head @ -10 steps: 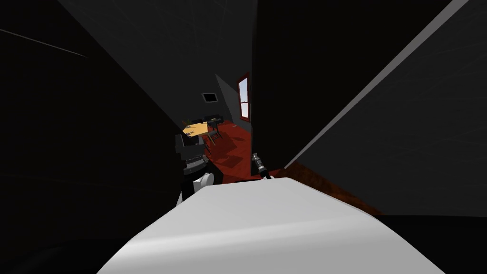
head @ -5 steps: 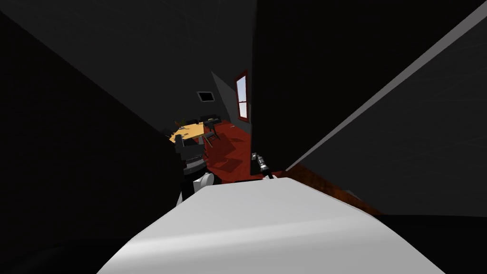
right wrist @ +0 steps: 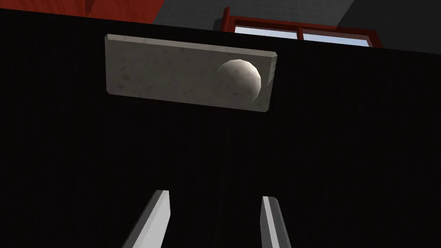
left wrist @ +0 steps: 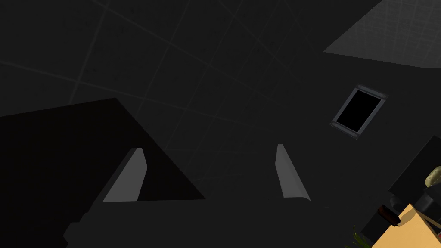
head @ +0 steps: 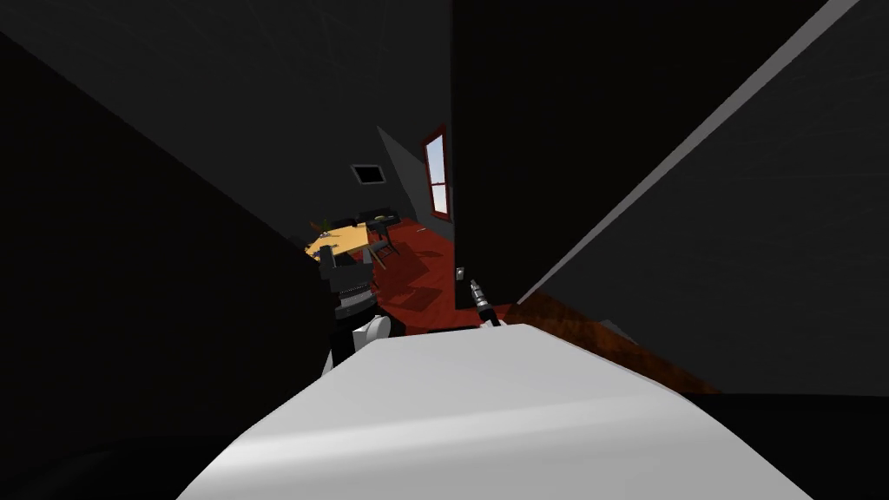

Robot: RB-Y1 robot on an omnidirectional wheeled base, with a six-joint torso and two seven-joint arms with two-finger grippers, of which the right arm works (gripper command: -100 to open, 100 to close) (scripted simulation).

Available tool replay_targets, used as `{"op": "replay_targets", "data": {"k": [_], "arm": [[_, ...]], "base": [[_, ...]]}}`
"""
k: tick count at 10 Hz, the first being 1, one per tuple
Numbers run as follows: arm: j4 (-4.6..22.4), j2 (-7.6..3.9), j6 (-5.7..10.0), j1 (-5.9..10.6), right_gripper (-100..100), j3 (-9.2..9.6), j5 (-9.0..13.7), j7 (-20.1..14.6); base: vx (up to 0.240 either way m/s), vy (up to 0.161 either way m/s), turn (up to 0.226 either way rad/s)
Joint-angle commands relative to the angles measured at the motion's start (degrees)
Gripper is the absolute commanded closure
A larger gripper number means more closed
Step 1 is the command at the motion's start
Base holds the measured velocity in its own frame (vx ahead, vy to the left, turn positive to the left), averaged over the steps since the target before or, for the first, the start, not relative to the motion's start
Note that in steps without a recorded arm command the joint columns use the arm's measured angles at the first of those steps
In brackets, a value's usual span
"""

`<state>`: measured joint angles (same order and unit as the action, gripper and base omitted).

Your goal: Push the door open

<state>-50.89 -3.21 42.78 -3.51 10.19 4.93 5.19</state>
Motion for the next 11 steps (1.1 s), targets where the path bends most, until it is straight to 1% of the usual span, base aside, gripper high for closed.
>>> {"op": "replay_targets", "data": {"k": [1,2,3,4,5,6,9,11], "arm": [[-0.45,0.91,-0.19,-0.42,-100,-0.06,0.23,0.33],[-0.69,1.76,-0.3,-0.64,-100,-0.1,0.37,0.52],[-0.98,3.17,-0.43,-0.92,-100,-0.14,0.53,0.75],[-1.15,4.28,-0.51,-1.08,-100,-0.17,0.63,0.89],[-0.59,3.74,-0.33,-0.68,-100,-0.22,0.57,0.9],[-0.31,2.41,-0.13,-0.49,-100,-0.46,0.65,0.98],[0.04,1.57,0.1,-0.23,-100,-0.76,0.73,1.01],[0.36,1.41,0.31,0.02,-100,-1.03,0.8,1.03]], "base": [[-0.203,0.079,-0.063],[-0.193,0.1,-0.052],[-0.2,0.072,-0.064],[-0.201,0.052,-0.06],[-0.088,0.024,-0.012],[0.099,-0.001,0.029],[0.181,0.031,0.018],[0.215,0.026,0.019]]}}
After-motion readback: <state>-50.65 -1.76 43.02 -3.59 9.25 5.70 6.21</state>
